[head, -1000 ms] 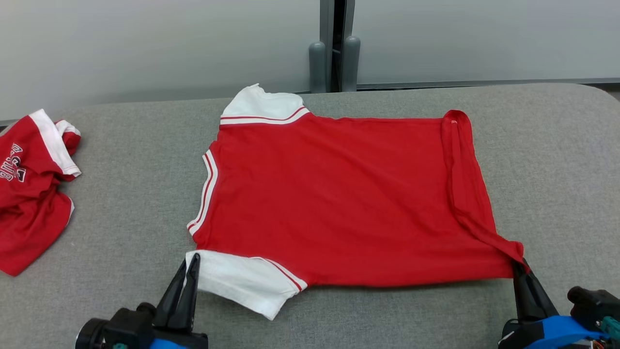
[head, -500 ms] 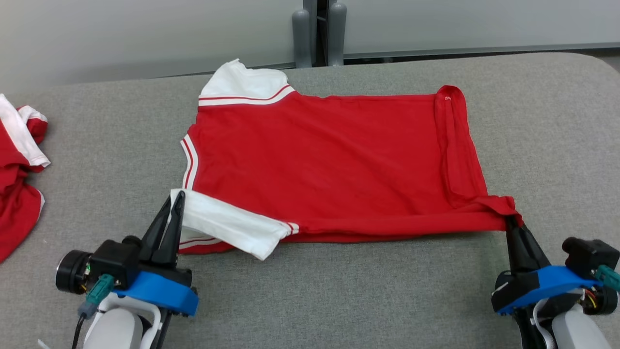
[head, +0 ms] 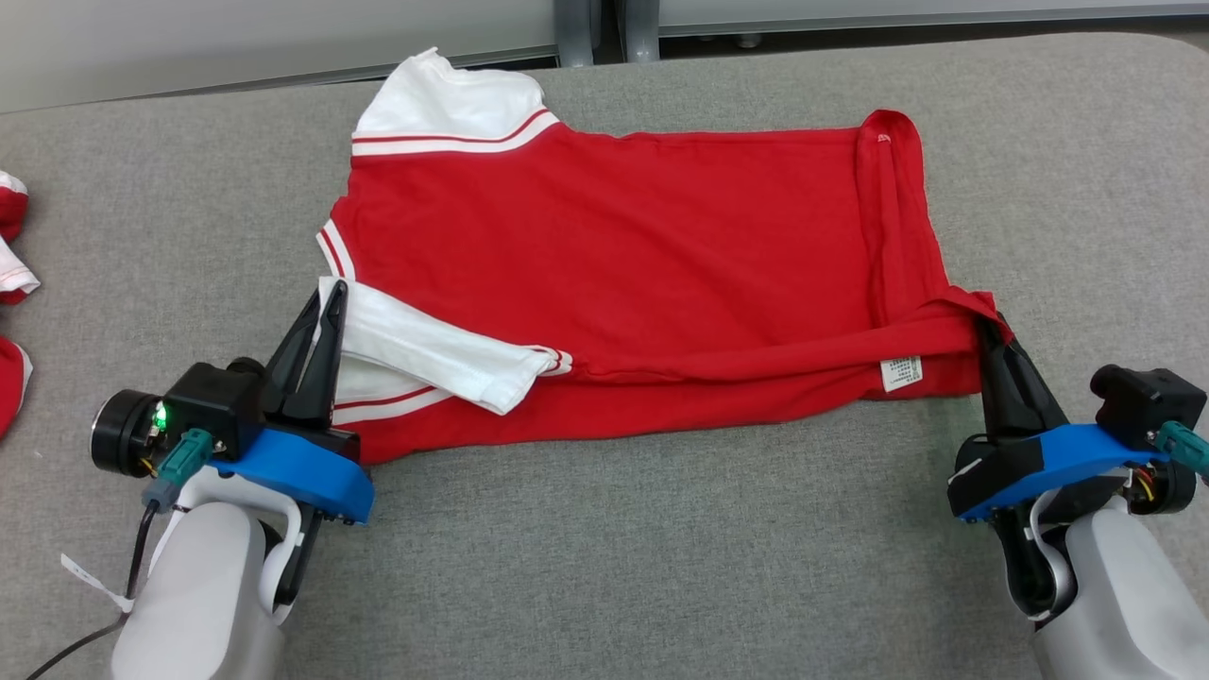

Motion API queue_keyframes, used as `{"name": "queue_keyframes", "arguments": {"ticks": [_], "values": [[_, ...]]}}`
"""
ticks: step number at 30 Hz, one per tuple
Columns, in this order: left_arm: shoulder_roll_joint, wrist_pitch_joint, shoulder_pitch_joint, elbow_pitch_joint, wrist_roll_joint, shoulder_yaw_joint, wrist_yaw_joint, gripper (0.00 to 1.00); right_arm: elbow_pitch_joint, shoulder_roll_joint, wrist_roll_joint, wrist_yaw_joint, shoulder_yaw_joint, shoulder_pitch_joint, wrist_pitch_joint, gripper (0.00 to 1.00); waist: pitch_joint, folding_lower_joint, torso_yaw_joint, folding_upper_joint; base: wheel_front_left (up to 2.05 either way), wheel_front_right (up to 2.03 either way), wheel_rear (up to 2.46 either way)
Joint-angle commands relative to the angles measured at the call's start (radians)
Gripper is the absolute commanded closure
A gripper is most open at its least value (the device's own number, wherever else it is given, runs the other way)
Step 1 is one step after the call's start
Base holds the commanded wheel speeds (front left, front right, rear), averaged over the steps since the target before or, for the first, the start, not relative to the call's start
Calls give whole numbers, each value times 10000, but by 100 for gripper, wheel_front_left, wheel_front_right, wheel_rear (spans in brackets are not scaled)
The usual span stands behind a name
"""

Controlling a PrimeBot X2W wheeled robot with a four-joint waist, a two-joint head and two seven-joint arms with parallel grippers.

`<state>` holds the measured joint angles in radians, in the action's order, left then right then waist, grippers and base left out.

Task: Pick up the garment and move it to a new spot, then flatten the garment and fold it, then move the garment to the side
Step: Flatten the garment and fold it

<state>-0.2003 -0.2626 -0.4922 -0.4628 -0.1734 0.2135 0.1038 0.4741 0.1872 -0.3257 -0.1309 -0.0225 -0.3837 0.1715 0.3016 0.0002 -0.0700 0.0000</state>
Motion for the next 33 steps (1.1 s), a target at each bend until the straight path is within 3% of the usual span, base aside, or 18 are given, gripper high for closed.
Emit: {"name": "queue_keyframes", "arguments": {"ticks": [1,2,3,18,33], "values": [[2,-30,-179,-108,84,-47,22,100,100,96,82,3,-14,-190,171,3,39,-2,21,0,0,0,0],[35,-30,-220,-148,85,-73,15,68,196,135,136,3,18,-227,226,0,43,-2,34,0,0,0,0],[63,-31,-248,-159,107,-101,-32,0,257,133,130,3,38,-261,286,0,40,-2,51,0,0,0,0],[386,-30,1156,-12,116,-573,-115,0,641,456,438,3,-132,436,430,0,-340,-2,276,0,0,0,0],[546,-30,1264,-1553,-97,-152,84,0,1435,379,916,3,-278,124,-84,0,-118,-2,342,0,0,0,0]]}}
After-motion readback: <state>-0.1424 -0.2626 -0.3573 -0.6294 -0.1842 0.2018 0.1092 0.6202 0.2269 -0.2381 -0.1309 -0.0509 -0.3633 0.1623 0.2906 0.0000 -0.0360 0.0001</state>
